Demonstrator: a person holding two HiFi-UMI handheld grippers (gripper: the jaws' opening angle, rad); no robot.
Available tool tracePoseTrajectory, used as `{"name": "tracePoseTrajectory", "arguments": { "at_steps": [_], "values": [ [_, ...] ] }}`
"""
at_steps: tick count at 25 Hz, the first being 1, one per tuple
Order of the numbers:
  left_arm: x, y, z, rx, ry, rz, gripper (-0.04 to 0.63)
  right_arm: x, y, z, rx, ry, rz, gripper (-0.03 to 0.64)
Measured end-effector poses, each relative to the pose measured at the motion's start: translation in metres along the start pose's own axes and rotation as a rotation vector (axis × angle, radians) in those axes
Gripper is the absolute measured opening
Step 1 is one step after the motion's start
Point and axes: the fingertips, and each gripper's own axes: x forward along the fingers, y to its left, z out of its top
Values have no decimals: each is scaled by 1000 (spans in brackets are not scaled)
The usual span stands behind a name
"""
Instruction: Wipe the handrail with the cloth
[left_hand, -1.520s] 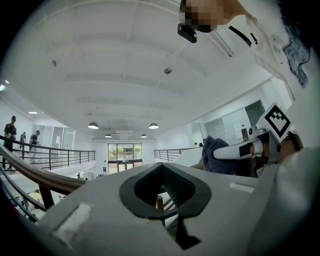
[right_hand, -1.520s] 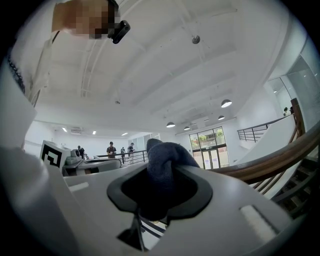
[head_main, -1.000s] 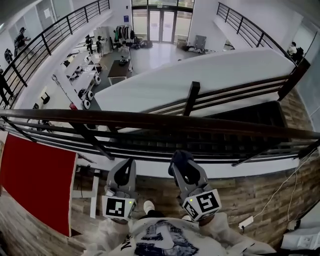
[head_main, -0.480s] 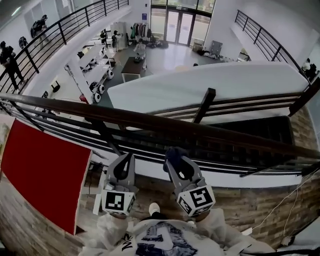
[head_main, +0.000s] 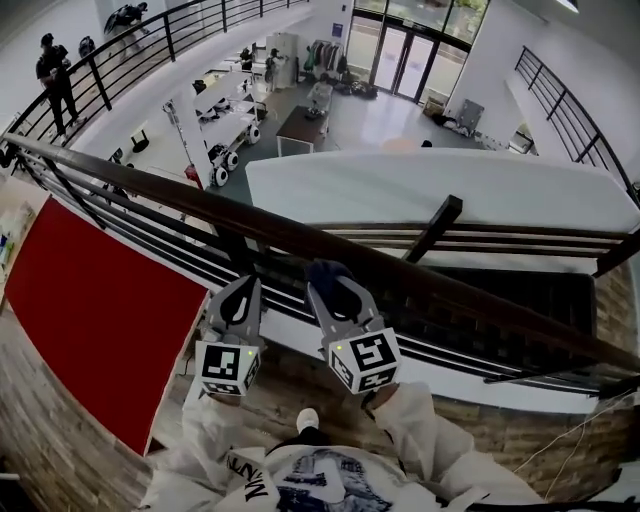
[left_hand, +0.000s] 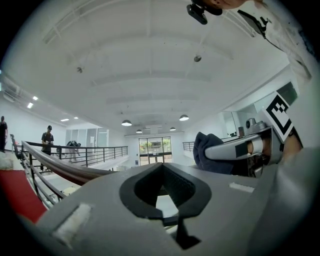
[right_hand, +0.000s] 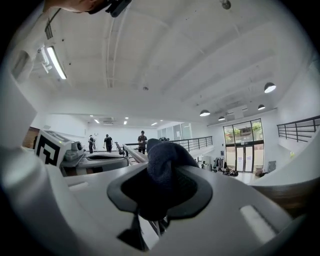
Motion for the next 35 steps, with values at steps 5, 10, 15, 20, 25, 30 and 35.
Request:
{"name": "tracePoseTrajectory", "arguments": {
  "at_steps": [5,10,15,20,25,30,35],
  "values": [
    [16,47,-9,-7,26,65,-3,63,12,-1,82,27,68,100],
    [35,81,-17,-33,49,104,-3,118,30,-9,112,72,115,100],
    [48,116,-17,-20,54,170,-3,169,52,-14,191,100,168,100],
    [54,131,-18,-85,59,218,-3,204,59,-20,221,143,154,100],
    [49,140,-24,-95,70,242,-3,226,66,-25,226,179,115,100],
    [49,133,-22,-92,72,231,-3,228,64,-26,216,212,62,100],
    [49,132,-18,-87,62,217,-3,229,65,-26,214,218,61,99]
  ]
}}
